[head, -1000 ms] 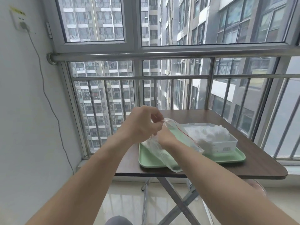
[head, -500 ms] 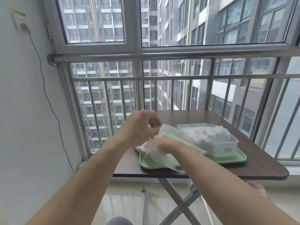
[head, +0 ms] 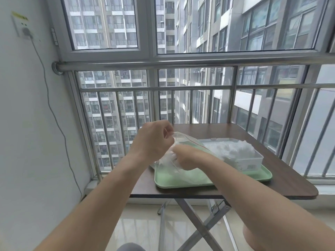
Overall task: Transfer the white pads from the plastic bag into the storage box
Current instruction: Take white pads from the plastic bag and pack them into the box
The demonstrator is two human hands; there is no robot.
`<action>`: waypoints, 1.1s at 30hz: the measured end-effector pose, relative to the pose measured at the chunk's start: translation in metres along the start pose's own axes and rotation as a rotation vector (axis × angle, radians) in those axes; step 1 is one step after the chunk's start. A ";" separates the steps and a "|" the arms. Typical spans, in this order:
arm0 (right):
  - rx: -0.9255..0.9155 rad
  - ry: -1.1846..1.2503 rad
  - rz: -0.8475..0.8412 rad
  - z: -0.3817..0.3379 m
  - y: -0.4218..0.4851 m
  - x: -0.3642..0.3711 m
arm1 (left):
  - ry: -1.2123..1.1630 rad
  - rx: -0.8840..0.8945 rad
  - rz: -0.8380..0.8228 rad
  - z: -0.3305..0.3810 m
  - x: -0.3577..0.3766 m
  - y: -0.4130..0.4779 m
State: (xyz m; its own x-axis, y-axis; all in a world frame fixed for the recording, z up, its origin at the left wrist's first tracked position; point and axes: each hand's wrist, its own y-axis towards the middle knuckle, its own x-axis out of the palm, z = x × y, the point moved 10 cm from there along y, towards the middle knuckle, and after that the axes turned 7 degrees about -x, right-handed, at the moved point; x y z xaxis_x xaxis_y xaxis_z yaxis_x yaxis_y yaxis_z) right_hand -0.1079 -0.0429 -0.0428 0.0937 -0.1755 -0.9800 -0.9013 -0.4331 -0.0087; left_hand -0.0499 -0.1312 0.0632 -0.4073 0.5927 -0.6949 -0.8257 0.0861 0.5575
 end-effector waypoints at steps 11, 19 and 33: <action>-0.172 0.529 0.133 0.010 -0.132 -0.091 | -0.047 -0.032 -0.227 0.012 0.031 0.008; -0.150 0.930 0.443 0.079 -0.145 -0.128 | -0.620 0.072 -0.383 0.089 0.036 0.003; -0.101 1.464 0.438 0.149 -0.134 -0.107 | -0.794 -0.084 -0.088 0.106 0.086 0.031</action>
State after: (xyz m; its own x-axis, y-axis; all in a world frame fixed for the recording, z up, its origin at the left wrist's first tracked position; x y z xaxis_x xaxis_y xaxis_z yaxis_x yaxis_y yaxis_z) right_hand -0.0602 0.1653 0.0342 0.2125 -0.9657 0.1494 -0.9425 -0.1621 0.2924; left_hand -0.0689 0.0071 0.0686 0.0337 0.9819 -0.1863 -0.8814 0.1171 0.4576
